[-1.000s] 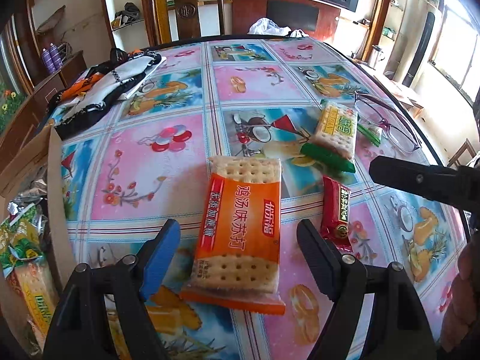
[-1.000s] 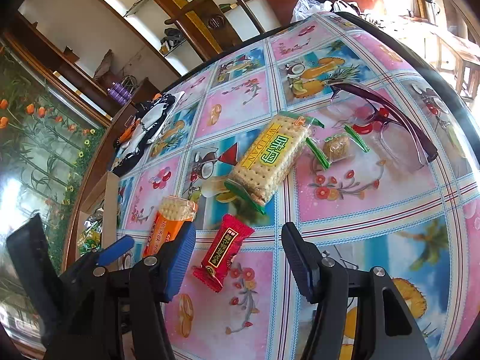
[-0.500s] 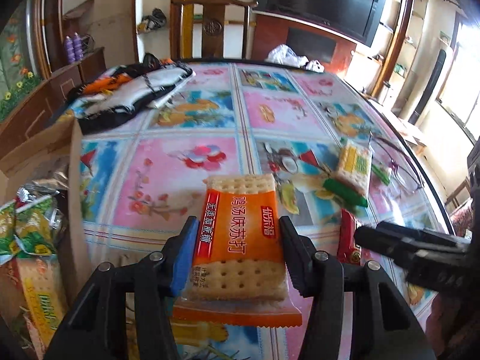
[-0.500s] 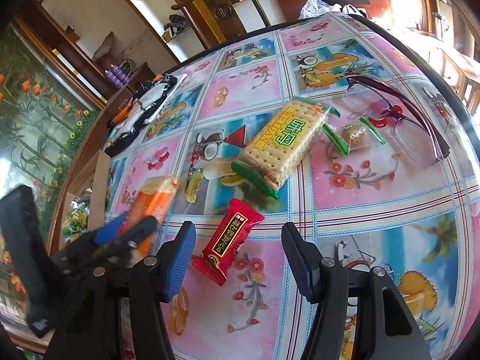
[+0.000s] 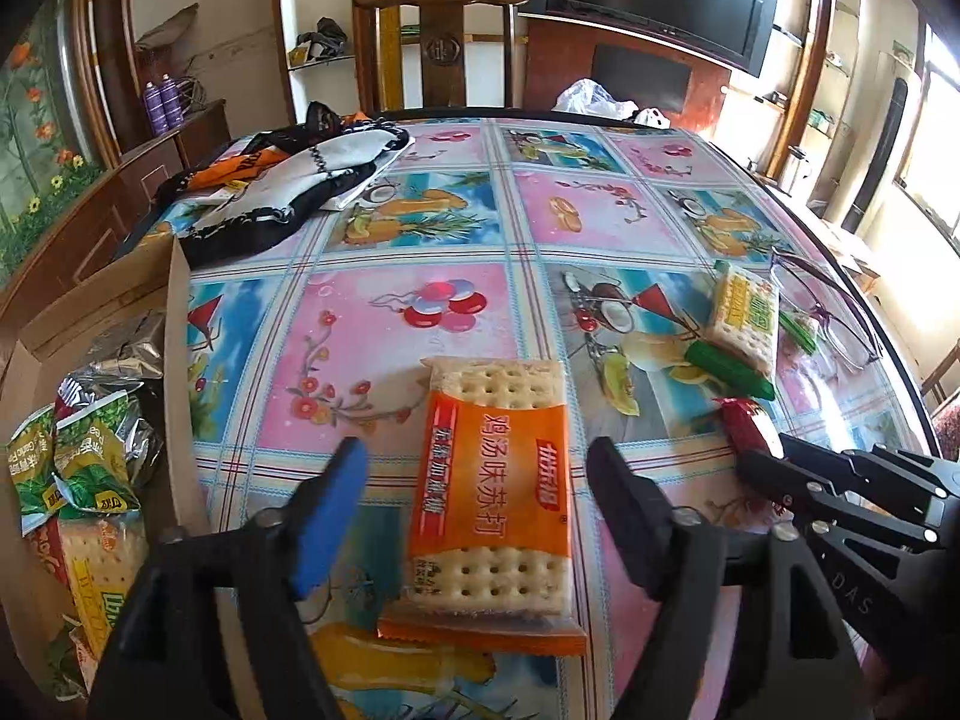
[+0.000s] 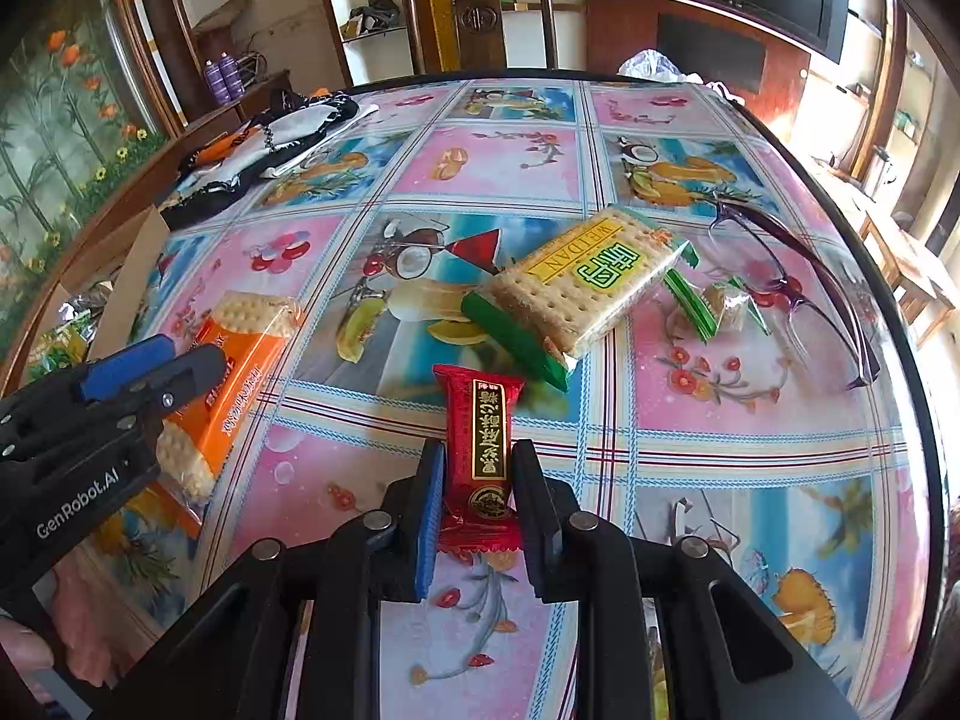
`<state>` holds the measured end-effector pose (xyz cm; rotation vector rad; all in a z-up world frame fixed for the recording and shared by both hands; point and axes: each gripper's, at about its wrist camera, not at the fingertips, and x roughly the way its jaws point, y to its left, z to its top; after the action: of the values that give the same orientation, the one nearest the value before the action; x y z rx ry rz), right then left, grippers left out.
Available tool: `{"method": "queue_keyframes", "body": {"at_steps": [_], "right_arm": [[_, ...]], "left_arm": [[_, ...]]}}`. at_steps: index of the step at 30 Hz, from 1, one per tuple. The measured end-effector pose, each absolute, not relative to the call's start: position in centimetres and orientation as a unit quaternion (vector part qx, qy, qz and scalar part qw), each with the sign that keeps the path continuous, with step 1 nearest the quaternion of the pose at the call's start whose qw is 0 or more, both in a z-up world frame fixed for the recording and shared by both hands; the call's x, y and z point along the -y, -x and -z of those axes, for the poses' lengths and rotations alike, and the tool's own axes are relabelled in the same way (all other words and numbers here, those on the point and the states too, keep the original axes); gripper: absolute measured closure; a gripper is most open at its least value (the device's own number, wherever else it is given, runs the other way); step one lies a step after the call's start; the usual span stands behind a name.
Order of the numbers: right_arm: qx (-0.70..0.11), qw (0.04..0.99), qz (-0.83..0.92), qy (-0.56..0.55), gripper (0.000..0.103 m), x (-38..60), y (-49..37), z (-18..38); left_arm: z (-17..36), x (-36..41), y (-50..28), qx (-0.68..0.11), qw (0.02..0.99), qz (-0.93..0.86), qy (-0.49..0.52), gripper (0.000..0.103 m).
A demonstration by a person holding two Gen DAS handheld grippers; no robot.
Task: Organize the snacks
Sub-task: 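Grasp an orange cracker pack with the left gripper while the right grasps a red candy bar, then lift the orange cracker pack and red candy bar and carry them over the box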
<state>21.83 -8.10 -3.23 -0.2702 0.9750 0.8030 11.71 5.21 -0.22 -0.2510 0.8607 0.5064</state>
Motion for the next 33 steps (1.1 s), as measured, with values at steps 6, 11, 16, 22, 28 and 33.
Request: {"method": "queue_keyframes", "body": {"at_steps": [6, 11, 16, 22, 28, 33], "right_arm": [[-0.44, 0.807, -0.379, 0.112, 0.081, 8.4, -21.4, 2.3], [-0.434, 0.804, -0.392, 0.106, 0.081, 8.2, -20.8, 1.9], [-0.428, 0.804, -0.398, 0.107, 0.081, 8.1, -20.4, 1.7], [-0.406, 0.82, -0.384, 0.121, 0.081, 8.2, -20.0, 1.2], [-0.401, 0.824, -0.378, 0.128, 0.081, 8.1, -20.1, 1.2], [-0.382, 0.838, -0.364, 0.139, 0.081, 8.2, -19.9, 0.8]], "left_arm": [[1.7, -4.7, -12.6, -0.439, 0.859, -0.245, 0.099, 0.023], [2.4, -5.6, -12.7, -0.441, 0.854, -0.248, 0.118, 0.05], [2.3, -5.7, -12.5, -0.431, 0.859, -0.244, 0.129, 0.051], [0.3, -5.0, -11.6, -0.381, 0.881, -0.257, 0.109, 0.051], [-0.9, -4.4, -11.2, -0.349, 0.895, -0.263, 0.091, 0.051], [-1.5, -4.2, -10.9, -0.331, 0.901, -0.266, 0.086, 0.051]]}}
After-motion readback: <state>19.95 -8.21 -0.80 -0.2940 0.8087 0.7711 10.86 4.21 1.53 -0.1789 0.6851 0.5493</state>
